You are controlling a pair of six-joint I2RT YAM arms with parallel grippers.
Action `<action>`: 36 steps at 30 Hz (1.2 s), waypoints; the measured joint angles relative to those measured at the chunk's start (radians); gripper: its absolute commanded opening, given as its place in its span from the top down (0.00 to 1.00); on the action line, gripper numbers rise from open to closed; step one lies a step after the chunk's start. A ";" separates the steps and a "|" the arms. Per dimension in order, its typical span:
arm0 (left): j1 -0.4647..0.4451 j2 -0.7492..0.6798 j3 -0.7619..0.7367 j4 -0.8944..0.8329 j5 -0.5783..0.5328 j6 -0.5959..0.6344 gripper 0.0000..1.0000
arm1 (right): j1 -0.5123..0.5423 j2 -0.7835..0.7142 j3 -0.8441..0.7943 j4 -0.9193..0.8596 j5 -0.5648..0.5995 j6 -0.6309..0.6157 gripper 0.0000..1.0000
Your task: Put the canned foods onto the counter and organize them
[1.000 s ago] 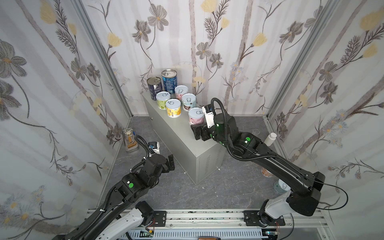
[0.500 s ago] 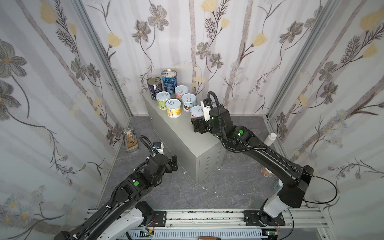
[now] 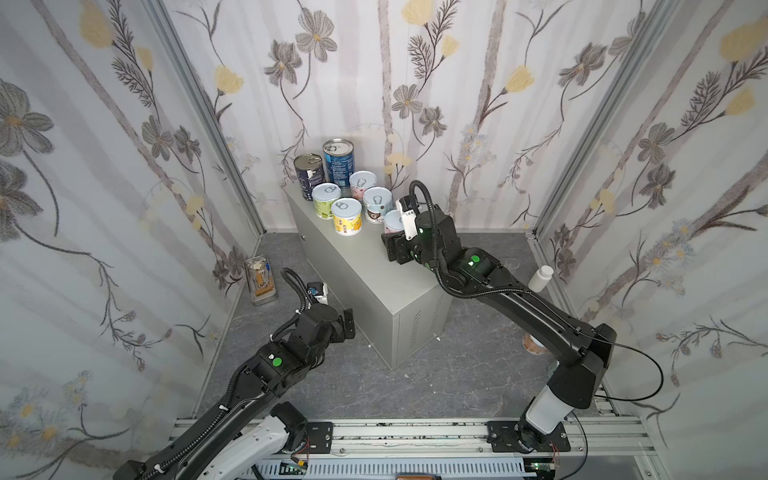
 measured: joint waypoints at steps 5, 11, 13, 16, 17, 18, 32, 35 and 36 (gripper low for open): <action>0.021 0.005 0.004 0.005 0.013 0.011 0.00 | -0.031 0.031 0.040 -0.009 -0.032 -0.016 0.21; 0.036 0.005 0.006 0.012 0.028 0.017 0.00 | -0.047 0.066 0.078 -0.010 -0.036 -0.032 0.25; 0.041 0.005 0.006 0.012 0.033 0.018 0.00 | -0.050 0.075 0.090 -0.010 -0.051 -0.034 0.26; 0.047 0.008 0.009 0.014 0.037 0.018 0.00 | -0.051 0.082 0.098 -0.010 -0.061 -0.038 0.26; 0.050 0.010 0.010 0.015 0.039 0.019 0.00 | -0.051 0.083 0.100 -0.010 -0.066 -0.038 0.26; 0.052 0.013 0.011 0.016 0.040 0.020 0.00 | -0.051 0.084 0.100 -0.010 -0.073 -0.042 0.25; 0.075 0.008 0.011 0.017 0.046 0.029 0.00 | -0.049 0.111 0.127 -0.006 -0.097 -0.044 0.17; 0.089 0.004 0.011 0.016 0.047 0.025 0.00 | -0.047 0.111 0.128 -0.007 -0.103 -0.044 0.12; 0.092 0.003 0.011 0.016 0.050 0.024 0.00 | -0.046 0.111 0.128 -0.008 -0.103 -0.044 0.10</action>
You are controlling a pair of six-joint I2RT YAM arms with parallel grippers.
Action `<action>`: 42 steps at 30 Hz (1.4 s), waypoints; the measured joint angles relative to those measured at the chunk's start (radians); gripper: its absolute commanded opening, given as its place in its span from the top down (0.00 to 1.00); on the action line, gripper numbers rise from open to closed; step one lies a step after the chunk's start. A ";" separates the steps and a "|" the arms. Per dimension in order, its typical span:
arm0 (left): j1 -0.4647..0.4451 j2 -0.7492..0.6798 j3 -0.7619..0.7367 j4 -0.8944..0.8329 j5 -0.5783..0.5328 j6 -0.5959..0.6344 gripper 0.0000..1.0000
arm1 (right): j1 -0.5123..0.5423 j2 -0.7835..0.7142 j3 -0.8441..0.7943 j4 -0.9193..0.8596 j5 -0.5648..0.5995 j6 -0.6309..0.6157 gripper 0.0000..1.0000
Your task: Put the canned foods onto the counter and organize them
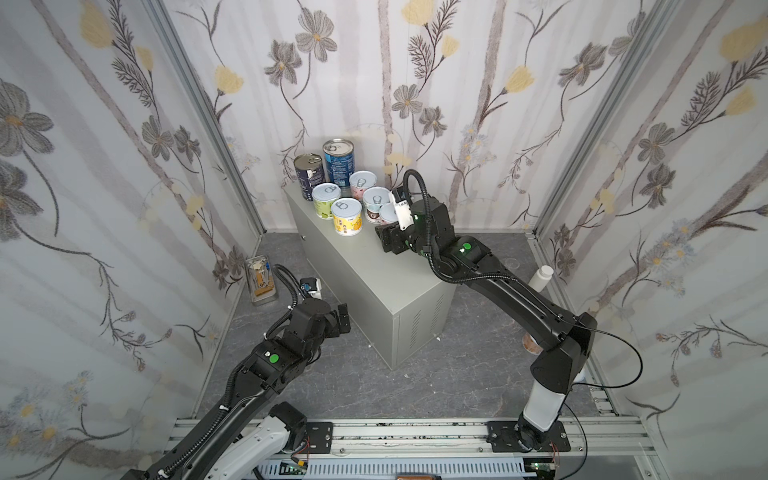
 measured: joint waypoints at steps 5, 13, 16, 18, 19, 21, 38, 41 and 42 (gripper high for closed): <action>0.011 -0.005 0.012 -0.016 0.011 -0.003 0.00 | 0.002 -0.004 0.000 -0.006 -0.006 0.000 0.03; 0.058 0.003 0.084 -0.073 -0.015 -0.011 0.00 | 0.002 -0.044 0.000 -0.046 -0.026 0.003 0.00; 0.115 0.021 0.127 -0.102 -0.019 -0.015 0.00 | 0.003 -0.072 -0.004 -0.045 -0.026 0.003 0.00; 0.159 0.037 0.155 -0.126 -0.009 -0.016 0.00 | 0.003 -0.099 -0.018 -0.042 -0.027 0.003 0.00; 0.176 0.047 0.166 -0.135 -0.002 -0.018 0.00 | 0.003 -0.113 -0.028 -0.040 -0.027 0.003 0.00; 0.209 0.071 0.189 -0.154 0.013 -0.029 0.00 | 0.003 -0.153 -0.060 -0.033 -0.026 0.000 0.00; 0.311 0.209 0.192 -0.286 -0.030 -0.362 0.00 | -0.027 -0.678 -0.551 0.099 -0.018 0.019 0.00; 0.315 0.230 0.164 -0.301 -0.035 -0.445 0.00 | -0.037 -0.766 -0.652 0.119 -0.023 0.038 0.00; 0.315 0.230 0.148 -0.304 -0.039 -0.475 0.00 | -0.040 -0.795 -0.687 0.121 -0.024 0.042 0.00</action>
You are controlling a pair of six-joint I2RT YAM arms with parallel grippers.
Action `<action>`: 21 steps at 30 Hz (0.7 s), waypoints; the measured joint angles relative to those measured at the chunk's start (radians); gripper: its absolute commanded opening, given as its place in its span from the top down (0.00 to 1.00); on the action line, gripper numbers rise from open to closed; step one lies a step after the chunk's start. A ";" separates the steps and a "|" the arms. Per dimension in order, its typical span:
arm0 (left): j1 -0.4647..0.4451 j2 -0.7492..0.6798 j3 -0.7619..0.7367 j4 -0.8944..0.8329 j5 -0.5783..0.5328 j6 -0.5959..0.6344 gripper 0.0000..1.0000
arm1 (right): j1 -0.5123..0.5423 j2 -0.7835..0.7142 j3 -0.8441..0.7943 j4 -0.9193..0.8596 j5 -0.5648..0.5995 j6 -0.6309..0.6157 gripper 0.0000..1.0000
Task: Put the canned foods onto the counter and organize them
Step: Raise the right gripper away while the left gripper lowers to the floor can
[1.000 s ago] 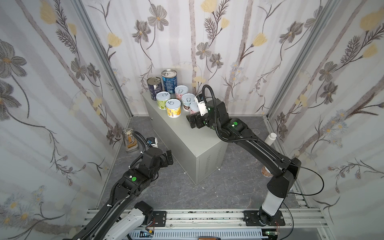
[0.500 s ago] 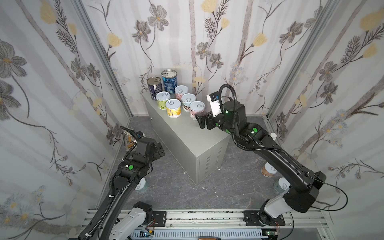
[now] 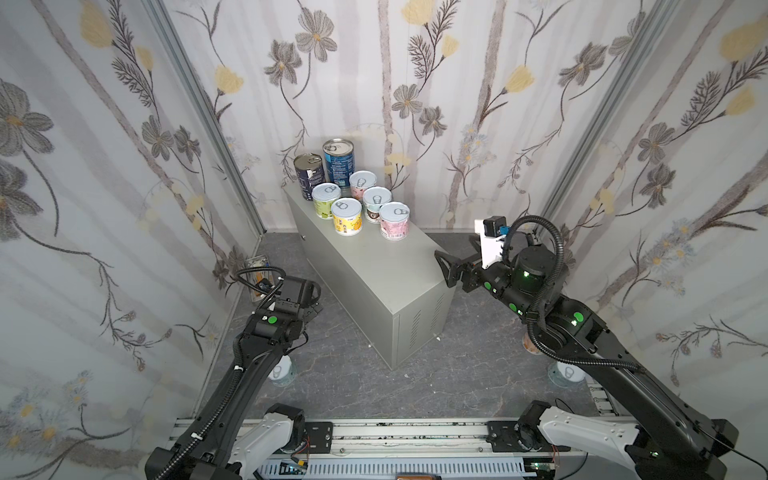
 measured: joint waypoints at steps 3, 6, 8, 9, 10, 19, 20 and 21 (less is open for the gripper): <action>0.001 -0.002 -0.046 -0.008 -0.006 -0.075 0.00 | -0.006 -0.075 -0.103 0.026 -0.003 0.014 0.00; 0.004 0.006 -0.082 -0.016 -0.011 -0.131 0.00 | -0.011 -0.159 -0.218 0.051 -0.003 0.043 0.00; 0.010 0.021 -0.100 -0.031 -0.015 -0.166 0.00 | -0.013 -0.205 -0.289 0.078 -0.003 0.066 0.00; 0.014 0.028 -0.110 -0.040 -0.015 -0.184 0.00 | -0.014 -0.230 -0.325 0.086 -0.003 0.070 0.00; 0.021 0.034 -0.121 -0.050 -0.014 -0.200 0.00 | -0.014 -0.253 -0.356 0.095 -0.003 0.084 0.00; 0.062 0.048 -0.150 -0.117 -0.014 -0.284 0.00 | -0.016 -0.413 -0.631 0.224 0.005 0.158 0.00; 0.065 0.048 -0.152 -0.122 -0.014 -0.285 0.00 | -0.016 -0.419 -0.657 0.238 0.005 0.168 0.00; 0.068 0.047 -0.156 -0.129 -0.014 -0.289 0.00 | -0.016 -0.421 -0.683 0.252 0.004 0.177 0.00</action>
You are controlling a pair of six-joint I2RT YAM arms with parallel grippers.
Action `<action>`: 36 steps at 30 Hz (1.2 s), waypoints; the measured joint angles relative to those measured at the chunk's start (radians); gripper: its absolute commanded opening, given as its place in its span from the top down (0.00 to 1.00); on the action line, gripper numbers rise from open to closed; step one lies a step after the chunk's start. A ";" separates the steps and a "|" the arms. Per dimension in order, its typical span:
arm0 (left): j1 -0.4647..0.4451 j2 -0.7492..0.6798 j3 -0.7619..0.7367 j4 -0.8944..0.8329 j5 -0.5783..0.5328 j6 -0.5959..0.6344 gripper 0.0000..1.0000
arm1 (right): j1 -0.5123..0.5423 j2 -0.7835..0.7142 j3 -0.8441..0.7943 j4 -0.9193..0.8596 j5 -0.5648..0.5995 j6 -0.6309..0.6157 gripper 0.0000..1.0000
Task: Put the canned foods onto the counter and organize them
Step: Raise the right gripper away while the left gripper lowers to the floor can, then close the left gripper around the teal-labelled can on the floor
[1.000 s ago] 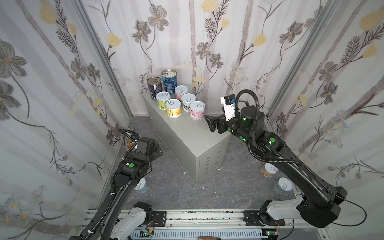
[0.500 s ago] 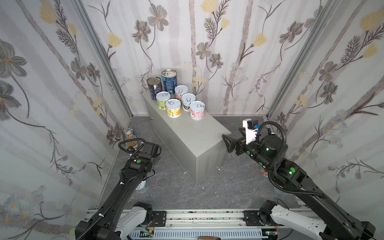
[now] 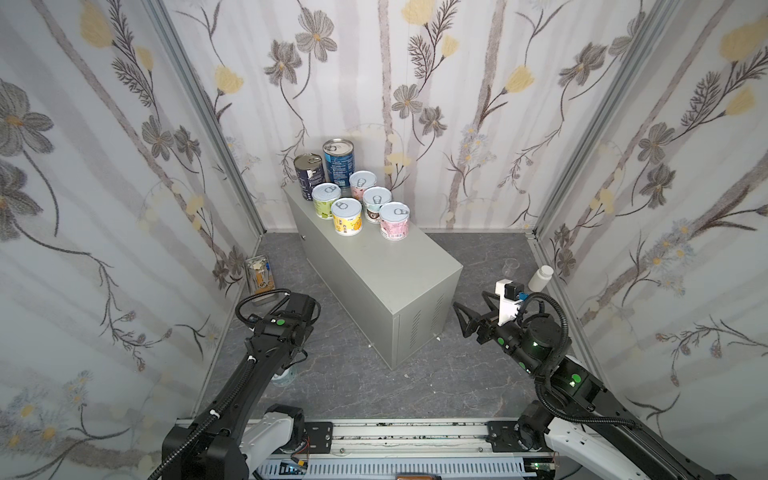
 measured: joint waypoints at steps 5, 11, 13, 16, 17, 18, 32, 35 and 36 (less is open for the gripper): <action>0.006 0.017 -0.024 -0.015 0.010 -0.011 0.00 | 0.000 0.013 -0.052 0.053 -0.023 0.021 0.00; 0.007 0.027 -0.046 -0.054 0.015 -0.048 0.00 | -0.001 0.021 -0.094 0.128 -0.071 0.057 0.00; 0.007 0.015 -0.063 -0.063 0.015 -0.062 0.00 | -0.001 0.025 -0.100 0.139 -0.086 0.064 0.00; 0.007 0.003 -0.085 -0.074 0.015 -0.078 0.00 | -0.001 0.035 -0.105 0.152 -0.097 0.067 0.00; 0.008 0.001 -0.092 -0.074 0.015 -0.081 0.00 | -0.001 0.039 -0.105 0.158 -0.104 0.069 0.00; 0.008 -0.001 -0.099 -0.077 0.015 -0.084 0.00 | -0.001 0.047 -0.105 0.164 -0.110 0.072 0.00; 0.029 0.079 -0.137 -0.006 0.023 -0.076 0.00 | -0.005 0.079 -0.107 0.175 -0.117 0.080 0.00; 0.032 0.111 -0.140 0.030 0.031 -0.061 0.00 | -0.008 0.079 -0.107 0.178 -0.117 0.080 0.00; 0.033 0.121 -0.140 0.041 0.034 -0.059 0.00 | -0.008 0.079 -0.107 0.177 -0.117 0.080 0.00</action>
